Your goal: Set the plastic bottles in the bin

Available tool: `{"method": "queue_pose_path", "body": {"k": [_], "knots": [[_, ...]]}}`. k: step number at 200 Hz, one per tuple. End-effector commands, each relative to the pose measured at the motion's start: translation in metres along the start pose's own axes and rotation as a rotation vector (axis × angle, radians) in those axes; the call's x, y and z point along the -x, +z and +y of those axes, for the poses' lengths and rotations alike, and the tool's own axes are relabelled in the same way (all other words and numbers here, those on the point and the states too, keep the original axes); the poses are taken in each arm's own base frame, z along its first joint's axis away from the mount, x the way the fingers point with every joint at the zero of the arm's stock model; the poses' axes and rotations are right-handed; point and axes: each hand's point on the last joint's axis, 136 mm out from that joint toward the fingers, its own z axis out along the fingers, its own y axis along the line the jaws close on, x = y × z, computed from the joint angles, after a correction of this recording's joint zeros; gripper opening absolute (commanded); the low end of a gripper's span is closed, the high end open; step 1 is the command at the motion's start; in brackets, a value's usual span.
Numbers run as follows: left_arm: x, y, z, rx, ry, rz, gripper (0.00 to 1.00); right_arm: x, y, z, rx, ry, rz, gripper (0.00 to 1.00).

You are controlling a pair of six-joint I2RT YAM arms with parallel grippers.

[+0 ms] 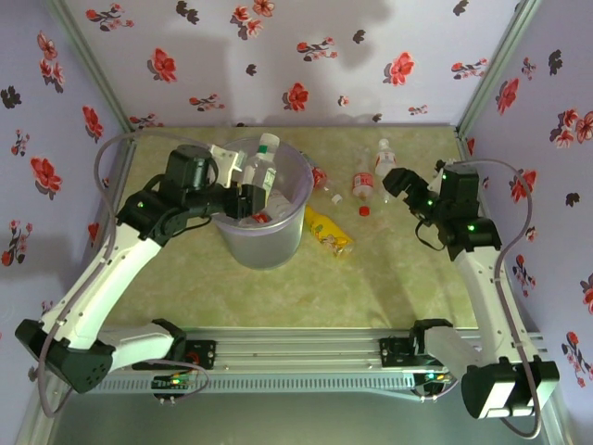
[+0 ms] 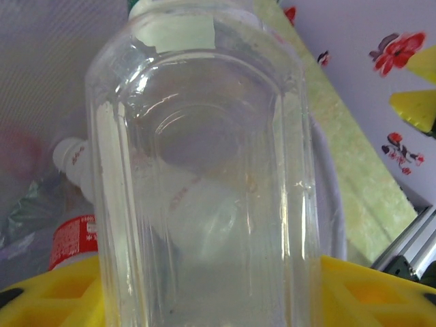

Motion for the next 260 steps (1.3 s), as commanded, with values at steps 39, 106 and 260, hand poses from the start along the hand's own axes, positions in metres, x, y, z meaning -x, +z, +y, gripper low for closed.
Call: {"method": "queue_pose_path", "body": {"k": [39, 106, 260], "knots": [[-0.014, 0.017, 0.020, 0.081, -0.014, 0.087, 0.00, -0.004, 0.005, -0.018, -0.056, -0.020, -0.005, 0.99], [-0.034, 0.037, 0.034, 0.119, -0.028, 0.181, 0.00, -0.010, 0.012, -0.034, -0.099, -0.021, 0.001, 0.99], [-0.055, 0.065, 0.048, 0.148, -0.034, 0.308, 0.00, -0.017, 0.030, -0.058, -0.152, 0.008, 0.030, 0.99]]}}
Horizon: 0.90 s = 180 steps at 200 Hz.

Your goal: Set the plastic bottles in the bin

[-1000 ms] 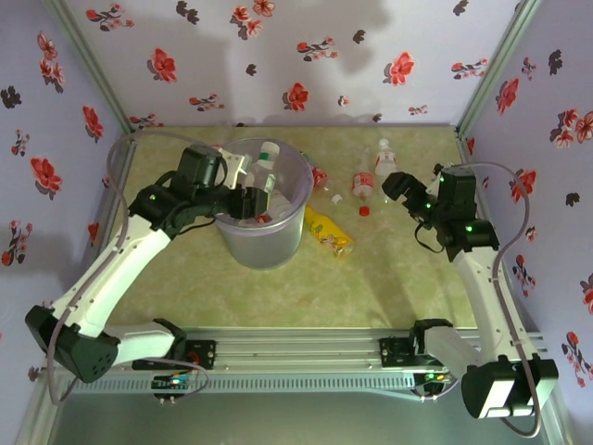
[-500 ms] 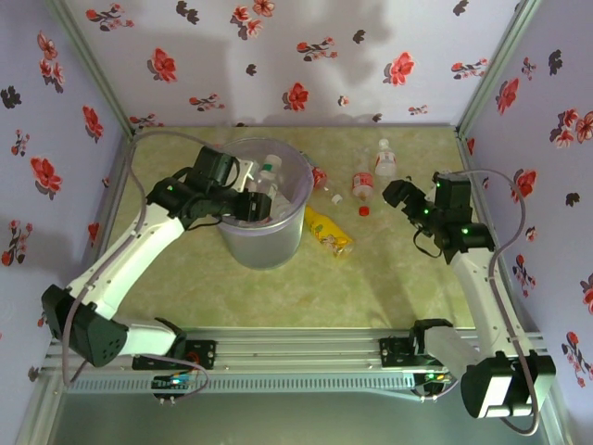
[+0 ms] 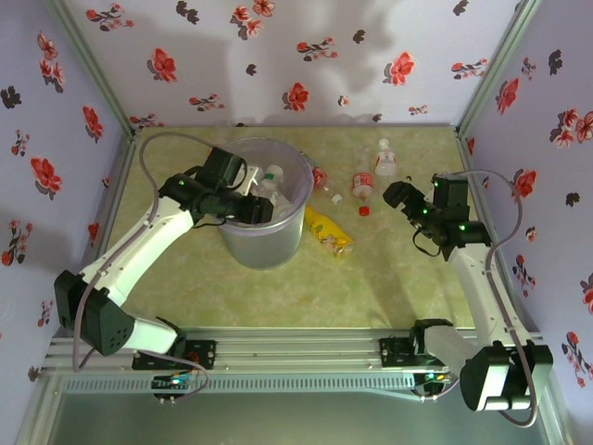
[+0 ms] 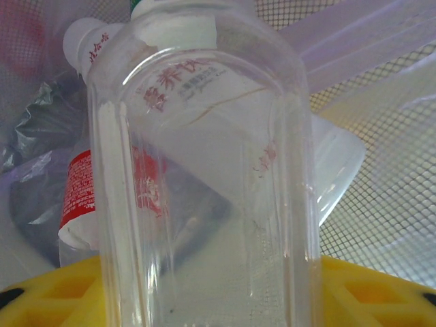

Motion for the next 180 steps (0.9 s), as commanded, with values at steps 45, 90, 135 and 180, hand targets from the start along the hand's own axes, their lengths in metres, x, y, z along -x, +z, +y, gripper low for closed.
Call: {"method": "queue_pose_path", "body": {"k": [45, 90, 135, 180], "knots": [[0.003, 0.003, 0.002, 0.007, 0.026, 0.012, 0.14, 0.000, 0.010, -0.009, -0.019, -0.016, 0.000, 0.99], [0.005, 0.000, 0.000, 0.002, 0.031, -0.003, 0.42, 0.003, 0.014, -0.011, -0.042, -0.039, 0.004, 0.99], [0.011, -0.008, -0.003, -0.004, 0.043, -0.026, 0.78, 0.012, 0.019, -0.019, -0.111, -0.071, -0.006, 0.99], [0.025, -0.026, -0.009, -0.010, 0.057, -0.086, 1.00, 0.024, 0.025, -0.018, -0.247, -0.169, -0.057, 0.99]]}}
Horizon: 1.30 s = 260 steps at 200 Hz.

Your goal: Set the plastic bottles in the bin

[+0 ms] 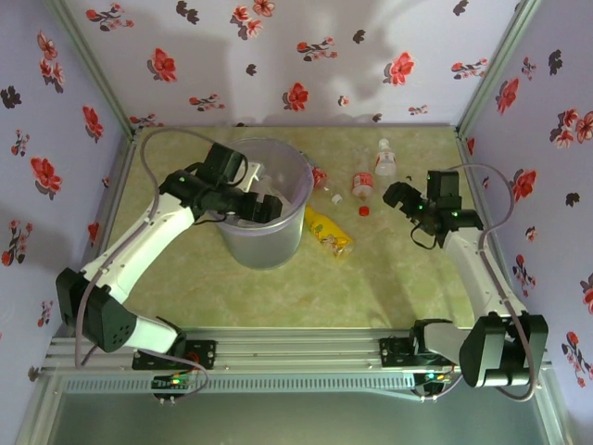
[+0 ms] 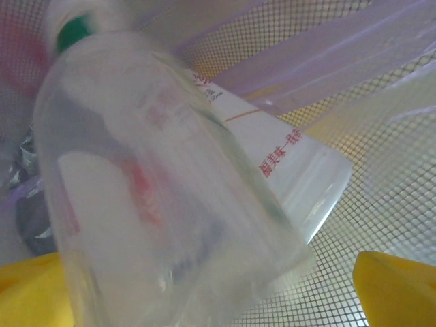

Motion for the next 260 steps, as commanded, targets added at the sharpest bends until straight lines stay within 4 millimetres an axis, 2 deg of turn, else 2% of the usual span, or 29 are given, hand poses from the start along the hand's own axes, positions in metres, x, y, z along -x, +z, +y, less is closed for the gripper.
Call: {"method": "queue_pose_path", "body": {"k": [1, 20, 38, 69, 93, 112, 165, 207, 260], "knots": [[0.014, -0.021, -0.005, -0.003, 0.022, -0.066, 1.00, 0.018, -0.004, 0.004, -0.099, -0.094, -0.076, 0.99], [0.019, -0.028, -0.005, -0.003, 0.016, -0.098, 1.00, 0.025, 0.006, 0.009, -0.175, -0.156, -0.107, 0.99], [0.025, -0.036, -0.008, -0.008, 0.014, -0.132, 1.00, 0.032, 0.026, 0.007, -0.228, -0.175, -0.088, 0.98], [0.032, -0.050, -0.008, -0.003, -0.018, -0.207, 1.00, 0.056, 0.050, 0.017, -0.264, -0.180, -0.115, 0.97], [0.034, -0.058, -0.004, 0.004, -0.059, -0.277, 1.00, 0.066, 0.084, 0.022, -0.299, -0.191, -0.069, 0.95], [0.035, -0.063, -0.004, 0.000, -0.077, -0.307, 1.00, 0.067, 0.113, 0.022, -0.309, -0.193, -0.024, 0.93], [0.040, -0.069, -0.004, -0.009, -0.104, -0.358, 1.00, 0.068, 0.169, 0.008, -0.307, -0.172, 0.082, 0.90], [0.040, -0.062, -0.002, -0.016, -0.132, -0.373, 1.00, 0.059, 0.192, 0.005, -0.296, -0.168, 0.134, 0.92], [0.048, -0.074, 0.000, 0.003, -0.114, -0.392, 1.00, 0.047, 0.209, -0.005, -0.297, -0.141, 0.176, 0.87]]}}
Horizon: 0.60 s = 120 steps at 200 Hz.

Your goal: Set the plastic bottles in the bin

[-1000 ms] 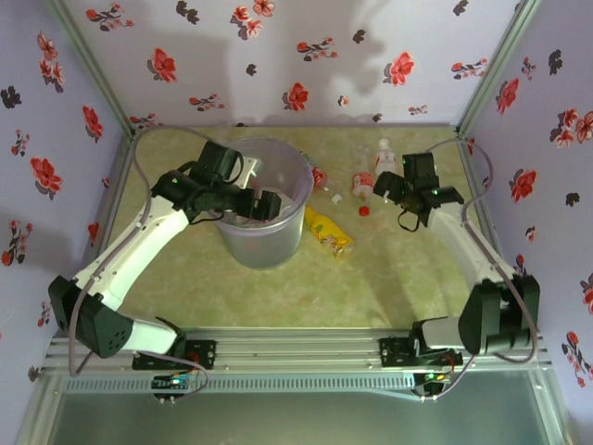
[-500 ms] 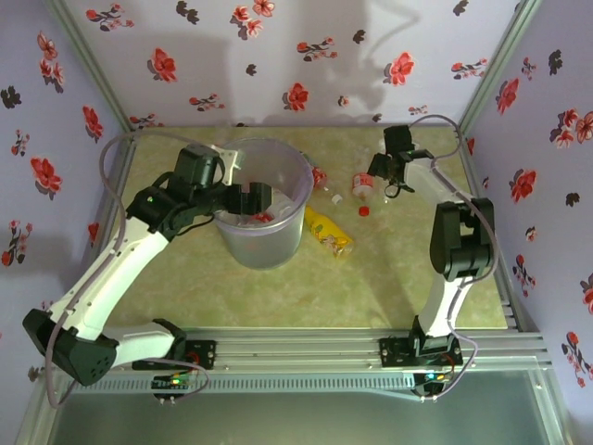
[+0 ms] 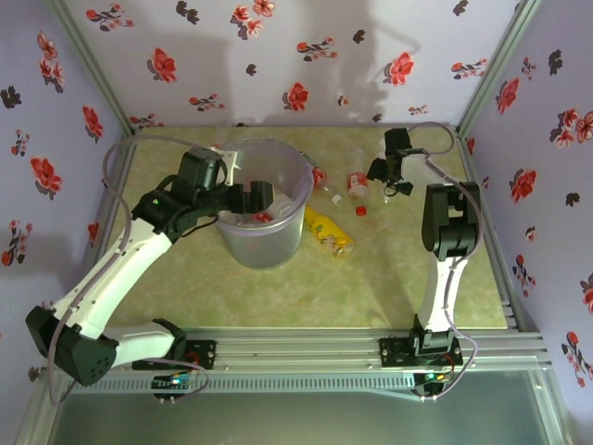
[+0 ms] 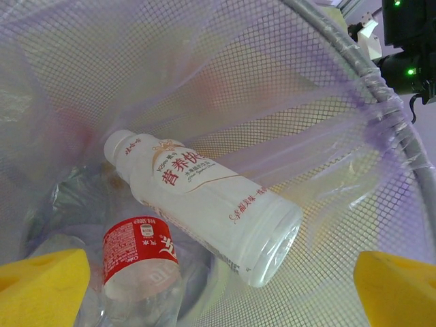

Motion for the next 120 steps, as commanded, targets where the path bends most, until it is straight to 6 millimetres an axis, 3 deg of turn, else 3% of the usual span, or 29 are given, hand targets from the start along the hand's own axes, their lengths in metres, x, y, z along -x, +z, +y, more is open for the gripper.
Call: {"method": "queue_pose_path", "body": {"k": [1, 39, 67, 91, 120], "knots": [[0.022, -0.016, -0.002, 0.006, 0.005, -0.077, 1.00, -0.001, 0.008, 0.000, 0.007, 0.006, 0.021, 0.87], [0.032, -0.024, -0.002, 0.005, 0.008, -0.108, 1.00, -0.004, 0.011, -0.007, -0.005, 0.010, 0.036, 0.77], [0.037, -0.023, -0.004, -0.003, 0.003, -0.125, 1.00, -0.004, 0.001, -0.011, -0.011, 0.011, 0.022, 0.71], [0.049, -0.023, -0.011, -0.029, -0.006, -0.163, 1.00, -0.002, -0.023, -0.014, -0.002, -0.001, -0.001, 0.66], [0.069, -0.026, -0.025, -0.097, -0.045, -0.236, 0.99, -0.013, -0.072, -0.015, 0.061, -0.014, -0.031, 0.63]]}}
